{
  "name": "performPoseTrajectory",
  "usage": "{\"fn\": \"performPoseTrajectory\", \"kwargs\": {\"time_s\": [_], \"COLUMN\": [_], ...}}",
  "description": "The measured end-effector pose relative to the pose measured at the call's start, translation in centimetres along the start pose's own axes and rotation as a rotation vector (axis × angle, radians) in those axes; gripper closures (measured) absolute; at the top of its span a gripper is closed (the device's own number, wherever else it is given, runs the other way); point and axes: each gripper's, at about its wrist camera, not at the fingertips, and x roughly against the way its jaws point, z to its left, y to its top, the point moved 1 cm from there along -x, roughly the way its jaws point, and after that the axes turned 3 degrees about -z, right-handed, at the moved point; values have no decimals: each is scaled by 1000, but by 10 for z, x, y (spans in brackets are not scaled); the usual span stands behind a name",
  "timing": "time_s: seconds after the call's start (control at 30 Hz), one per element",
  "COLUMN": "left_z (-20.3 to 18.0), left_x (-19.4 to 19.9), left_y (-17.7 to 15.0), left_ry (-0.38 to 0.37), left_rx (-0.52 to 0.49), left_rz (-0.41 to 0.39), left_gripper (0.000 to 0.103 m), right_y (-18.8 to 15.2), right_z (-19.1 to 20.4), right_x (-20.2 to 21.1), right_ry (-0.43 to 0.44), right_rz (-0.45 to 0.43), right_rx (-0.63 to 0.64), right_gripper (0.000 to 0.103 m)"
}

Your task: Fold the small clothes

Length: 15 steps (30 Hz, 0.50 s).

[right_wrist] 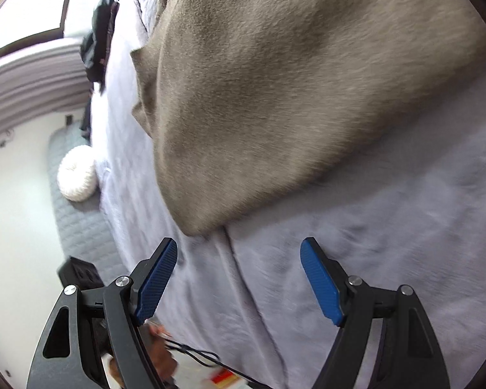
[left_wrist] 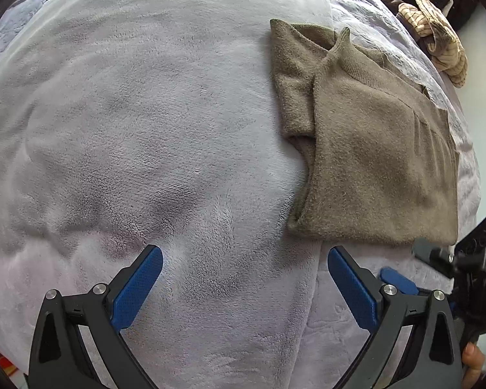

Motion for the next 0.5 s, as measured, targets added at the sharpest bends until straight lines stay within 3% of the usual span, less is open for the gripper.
{"fn": "performPoseTrajectory", "kwargs": {"time_s": [0.37, 0.5], "left_z": [-2, 0], "left_x": [-7, -5], "left_y": [3, 8], "left_ry": [-9, -45], "left_rx": [-16, -5], "left_rz": [1, -17], "left_gripper": [1, 1], "right_y": [17, 26], "right_z": [-3, 6], "right_x": [-32, -44], "right_ry": [164, 233], "right_rz": [-82, -109], "right_rx": [-128, -160], "right_gripper": [22, 20]}}
